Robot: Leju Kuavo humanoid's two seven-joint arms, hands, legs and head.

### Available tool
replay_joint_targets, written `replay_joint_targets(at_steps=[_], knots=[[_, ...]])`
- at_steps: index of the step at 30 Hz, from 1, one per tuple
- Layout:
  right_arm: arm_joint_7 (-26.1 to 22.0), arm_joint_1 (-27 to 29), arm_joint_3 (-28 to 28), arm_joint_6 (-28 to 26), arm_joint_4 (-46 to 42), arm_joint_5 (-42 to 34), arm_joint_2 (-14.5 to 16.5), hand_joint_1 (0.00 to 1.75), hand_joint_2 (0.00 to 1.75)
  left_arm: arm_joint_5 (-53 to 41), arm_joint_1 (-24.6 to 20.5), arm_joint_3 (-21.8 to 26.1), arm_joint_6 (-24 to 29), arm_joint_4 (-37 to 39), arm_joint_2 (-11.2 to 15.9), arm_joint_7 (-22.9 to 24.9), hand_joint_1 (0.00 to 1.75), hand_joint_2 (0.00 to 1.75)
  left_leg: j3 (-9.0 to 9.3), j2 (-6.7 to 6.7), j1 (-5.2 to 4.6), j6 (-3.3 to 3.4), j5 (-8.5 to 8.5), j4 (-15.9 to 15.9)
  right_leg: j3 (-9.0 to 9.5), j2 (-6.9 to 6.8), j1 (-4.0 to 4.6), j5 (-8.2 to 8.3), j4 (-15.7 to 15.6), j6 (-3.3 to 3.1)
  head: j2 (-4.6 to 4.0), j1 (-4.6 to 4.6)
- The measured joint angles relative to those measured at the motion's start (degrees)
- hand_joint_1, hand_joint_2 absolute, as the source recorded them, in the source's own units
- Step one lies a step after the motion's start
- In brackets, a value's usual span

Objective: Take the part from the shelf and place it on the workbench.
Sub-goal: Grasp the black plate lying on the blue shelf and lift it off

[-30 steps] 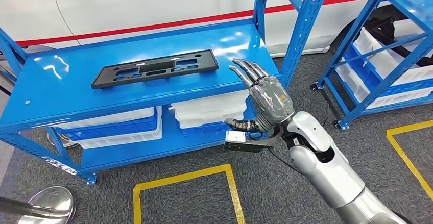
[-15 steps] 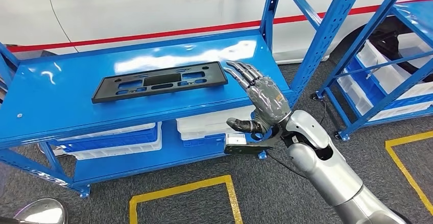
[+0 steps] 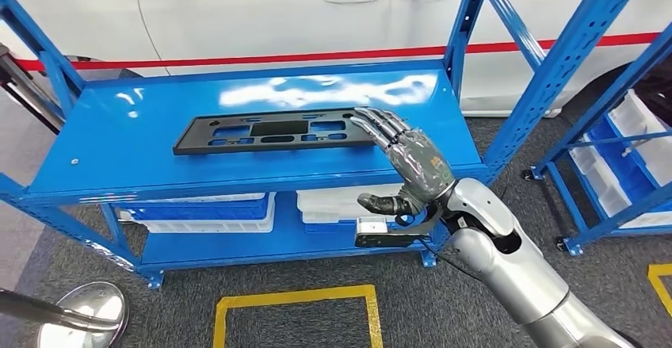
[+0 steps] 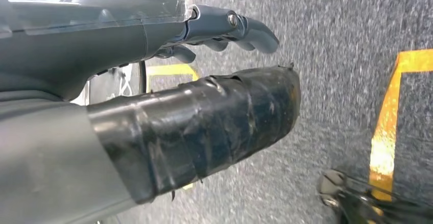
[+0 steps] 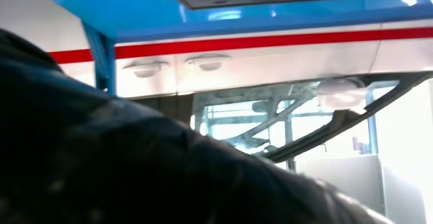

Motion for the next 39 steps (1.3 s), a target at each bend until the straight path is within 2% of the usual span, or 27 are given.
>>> replay_joint_targets(at_steps=[1, 2, 3, 4, 5, 6, 7, 9, 10, 12, 13, 14, 15, 16, 17, 18, 20, 21, 22, 24, 25, 30, 39], knots=[[-0.13, 0.21, 0.0, 0.0, 0.04, -0.15, -0.12, 0.0, 0.0, 0.01, -0.03, 0.04, 0.0, 0.01, 0.01, 0.0, 0.0, 0.0, -0.97, 0.16, 0.17, -0.16, -0.29, 1.53, 0.02, -0.66, -0.01, -0.13, 0.05, 0.03, 0.0, 0.0], [-0.24, 0.36, 0.0, 0.0, 0.07, -0.27, -0.21, 0.0, 0.0, 0.01, -0.01, 0.1, 0.0, 0.02, 0.05, 0.0, 0.0, 0.0, -0.8, 0.35, 0.31, -0.35, 0.6, 0.84, 0.1, -1.25, -0.06, -0.27, 0.12, 0.12, 0.0, 0.0], [-0.31, 0.44, 0.0, 0.0, 0.09, -0.37, -0.28, 0.0, 0.0, 0.02, 0.03, 0.2, 0.0, 0.02, 0.1, 0.0, 0.0, 0.0, 0.44, 0.72, 0.42, -0.49, 2.42, -1.89, 0.22, -1.81, -0.14, -0.47, 0.25, 0.26, 0.0, 0.0], [-0.34, 0.48, 0.0, 0.0, 0.1, -0.44, -0.33, 0.0, 0.0, 0.03, 0.06, 0.31, 0.0, 0.02, 0.16, 0.0, 0.0, 0.0, 2.36, 1.65, 0.46, -0.54, 4.51, -6.04, 0.4, -2.37, -0.2, -0.73, 0.41, 0.5, 0.0, 0.0], [-0.37, 0.5, 0.0, 0.0, 0.1, -0.48, -0.4, 0.0, 0.0, 0.04, 0.06, 0.38, -0.01, 0.03, 0.22, 0.0, 0.0, 0.0, 4.0, 2.83, 0.26, -0.45, 5.67, -9.78, 0.57, -2.89, -0.2, -0.97, 0.61, 0.78, 0.0, -0.01], [-0.38, 0.52, 0.0, -0.01, 0.11, -0.51, -0.48, 0.0, 0.0, 0.04, 0.0, 0.44, -0.02, 0.04, 0.25, 0.0, 0.0, 0.0, 5.17, 3.89, 0.06, -0.19, 6.27, -12.39, 0.66, -3.42, -0.11, -1.2, 0.73, 1.1, 0.0, -0.01], [-0.39, 0.58, 0.0, -0.01, 0.12, -0.52, -0.59, 0.0, 0.0, 0.04, -0.06, 0.46, -0.02, 0.06, 0.27, 0.0, 0.0, 0.0, 5.67, 4.55, -0.16, 0.14, 6.47, -13.68, 0.76, -3.98, 0.05, -1.41, 0.82, 1.45, 0.0, 0.0], [-0.42, 0.67, 0.0, -0.03, 0.14, -0.53, -0.74, 0.0, 0.0, 0.0, -0.1, 0.48, -0.04, 0.11, 0.27, 0.01, 0.0, 0.0, 5.7, 3.88, -0.29, 0.94, 6.81, -13.72, 1.06, -5.13, 0.27, -1.7, 0.75, 2.1, 0.0, 0.02], [-0.42, 0.7, 0.0, -0.03, 0.15, -0.53, -0.79, 0.0, 0.0, -0.02, -0.07, 0.5, -0.03, 0.13, 0.27, 0.01, 0.0, 0.0, 5.76, 3.2, -0.19, 1.33, 7.27, -13.87, 1.25, -4.83, 0.17, -2.07, 0.96, 2.49, 0.0, 0.03], [-0.43, 0.75, 0.0, -0.06, 0.2, -0.52, -0.89, 0.0, 0.0, -0.09, -0.12, 0.51, -0.03, 0.16, 0.26, 0.02, 0.0, 0.0, 5.92, 1.97, 0.05, 2.03, 7.63, -14.21, 0.25, -2.32, -0.22, -4.24, 3.82, 3.0, 0.0, 0.04], [-0.42, 0.86, 0.0, -0.07, 0.26, -0.51, -1.02, 0.0, 0.0, -0.11, -0.17, 0.52, -0.02, 0.17, 0.26, 0.02, 0.0, 0.0, 5.93, 1.34, 0.09, 2.25, 7.72, -14.29, -1.19, -0.66, -0.37, -6.07, 6.98, 3.16, 0.0, 0.06], [-0.4, 1.05, 0.0, -0.07, 0.33, -0.5, -1.15, 0.0, 0.0, -0.13, -0.22, 0.53, -0.01, 0.17, 0.27, 0.02, 0.0, 0.0, 5.89, 0.65, 0.05, 2.39, 7.74, -14.28, -3.16, 0.3, -0.42, -7.94, 10.93, 3.2, 0.0, 0.06], [-0.39, 1.29, 0.0, -0.07, 0.43, -0.49, -1.28, 0.0, 0.0, -0.13, -0.24, 0.54, -0.01, 0.17, 0.29, 0.02, 0.0, 0.0, 5.85, -0.12, -0.02, 2.44, 7.73, -14.25, -5.12, 0.69, -0.42, -9.25, 14.62, 3.22, 0.0, 0.06], [-0.38, 1.53, 0.0, -0.07, 0.51, -0.49, -1.34, 0.0, 0.0, -0.13, -0.23, 0.54, 0.0, 0.17, 0.32, 0.02, 0.0, 0.0, 5.84, -0.94, -0.11, 2.47, 7.72, -14.19, -6.49, 0.84, -0.41, -9.54, 16.9, 3.19, 0.0, 0.05], [-0.38, 1.7, 0.0, -0.07, 0.58, -0.49, -1.37, 0.0, 0.0, -0.13, -0.21, 0.54, 0.0, 0.17, 0.34, 0.02, 0.0, 0.0, 5.85, -1.77, -0.21, 2.48, 7.71, -14.13, -6.88, 0.94, -0.41, -8.62, 17.01, 3.06, 0.0, 0.05], [-0.39, 1.78, 0.0, -0.07, 0.61, -0.49, -1.38, 0.0, 0.0, -0.13, -0.24, 0.55, 0.0, 0.17, 0.35, 0.02, 0.0, 0.0, 5.9, -2.49, -0.28, 2.48, 7.68, -14.07, -6.16, 1.14, -0.4, -6.66, 14.81, 2.83, 0.0, 0.04], [-0.33, 1.75, 0.0, -0.07, 0.63, -0.37, -1.48, 0.0, 0.0, -0.15, -0.26, 0.56, 0.0, 0.2, 0.32, 0.03, 0.0, 0.0, 6.03, -3.55, -0.44, 2.45, 7.61, -13.94, -2.96, 1.73, -0.17, -2.33, 7.07, 2.07, 0.0, 0.04], [-0.13, 1.72, 0.0, -0.06, 0.65, -0.17, -1.52, 0.0, 0.44, -0.21, -0.24, 0.56, 0.02, 0.24, 0.29, 0.04, 0.0, 0.0, 5.98, -3.92, -0.51, 2.36, 7.57, -13.83, -1.71, 2.0, -0.04, -1.12, 3.94, 1.78, 0.0, 0.04], [0.24, 1.73, 0.0, -0.04, 0.69, 0.16, -1.55, 0.0, 0.87, -0.33, -0.18, 0.57, 0.05, 0.27, 0.29, 0.07, 0.0, 0.0, 5.85, -4.17, -0.59, 2.38, 7.45, -13.69, -1.01, 2.16, 0.04, -0.62, 2.0, 1.83, 0.0, 0.02], [1.32, 1.9, 0.03, -0.02, 0.87, 1.17, -1.47, 0.0, 1.75, -0.57, -0.03, 0.58, 0.17, 0.32, 0.32, 0.13, 0.0, 0.0, 5.57, -4.42, -0.58, 2.34, 7.3, -13.54, -0.82, 2.26, 0.1, -0.62, 1.01, 2.28, 0.0, -0.01], [1.99, 2.04, 0.11, -0.03, 1.04, 1.95, -1.4, 0.0, 1.75, -0.68, 0.0, 0.58, 0.22, 0.32, 0.34, 0.16, 0.0, 0.0, 5.56, -4.34, -0.54, 2.37, 7.25, -13.59, -0.82, 2.32, 0.14, -0.59, 0.95, 2.46, 0.0, -0.02], [6.28, 2.46, 1.84, -0.21, 3.44, 7.04, -0.64, 0.0, 1.75, -1.44, -0.22, 0.58, 0.42, 0.37, 0.33, 0.48, 0.0, 0.0, 5.9, -3.92, -0.45, 2.03, 7.38, -14.14, -0.87, 2.73, 0.26, -0.51, 0.99, 2.04, 0.0, -0.01], [12.75, 0.64, 4.23, -6.32, 16.65, 14.24, 4.31, 0.0, 1.75, -2.59, -0.56, 0.65, 1.08, 1.0, 0.34, 1.32, 0.0, 0.0, 6.01, -3.81, -0.45, 1.57, 7.47, -14.39, -0.91, 2.81, 0.26, -0.55, 1.06, 1.8, 0.0, -0.02]])
